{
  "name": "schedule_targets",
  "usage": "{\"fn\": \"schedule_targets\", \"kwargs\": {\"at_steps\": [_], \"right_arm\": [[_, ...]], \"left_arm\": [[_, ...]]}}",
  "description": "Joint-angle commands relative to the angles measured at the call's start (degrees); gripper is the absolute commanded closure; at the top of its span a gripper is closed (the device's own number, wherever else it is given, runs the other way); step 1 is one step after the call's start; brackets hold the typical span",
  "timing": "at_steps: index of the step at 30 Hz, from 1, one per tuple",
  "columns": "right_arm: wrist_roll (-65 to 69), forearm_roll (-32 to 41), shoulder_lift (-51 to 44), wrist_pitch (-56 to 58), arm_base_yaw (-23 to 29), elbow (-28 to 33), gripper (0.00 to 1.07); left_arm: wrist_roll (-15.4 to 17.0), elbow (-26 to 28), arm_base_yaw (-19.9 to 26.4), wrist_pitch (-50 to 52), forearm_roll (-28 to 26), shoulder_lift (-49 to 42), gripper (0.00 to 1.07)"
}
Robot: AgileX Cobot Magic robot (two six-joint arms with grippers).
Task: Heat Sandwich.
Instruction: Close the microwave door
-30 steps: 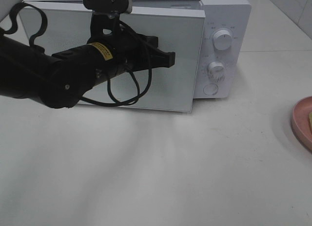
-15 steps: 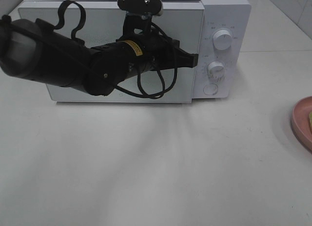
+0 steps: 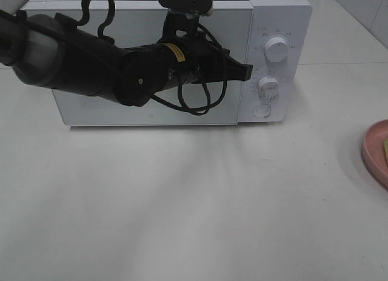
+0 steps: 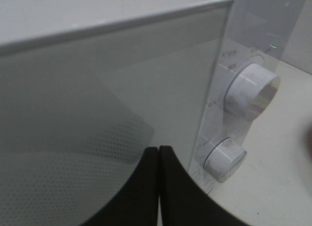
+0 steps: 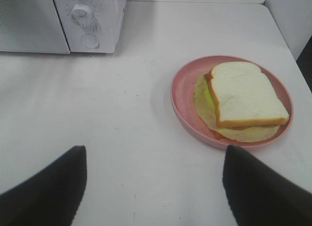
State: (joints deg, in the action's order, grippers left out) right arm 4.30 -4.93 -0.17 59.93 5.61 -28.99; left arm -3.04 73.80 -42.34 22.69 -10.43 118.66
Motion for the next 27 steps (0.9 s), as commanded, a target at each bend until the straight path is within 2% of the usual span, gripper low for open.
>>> {"fn": "schedule_targets", "kwargs": {"at_steps": [1, 21, 27], "right_arm": [[-0.74, -0.11, -1.6, -0.29, -0.52, 0.06, 0.32], [-0.74, -0.11, -1.6, -0.29, -0.52, 0.06, 0.32], [-0.8, -0.11, -1.6, -0.29, -0.52, 0.06, 0.32]], "left_arm": [[0.17, 1.32, 2.98, 4.18, -3.55, 0.0, 1.07], [0.17, 0.92, 3.15, 1.55, -3.04, -1.55, 1.07], [0.17, -5.04, 2.18, 1.49, -3.09, -5.27, 1.07]]}}
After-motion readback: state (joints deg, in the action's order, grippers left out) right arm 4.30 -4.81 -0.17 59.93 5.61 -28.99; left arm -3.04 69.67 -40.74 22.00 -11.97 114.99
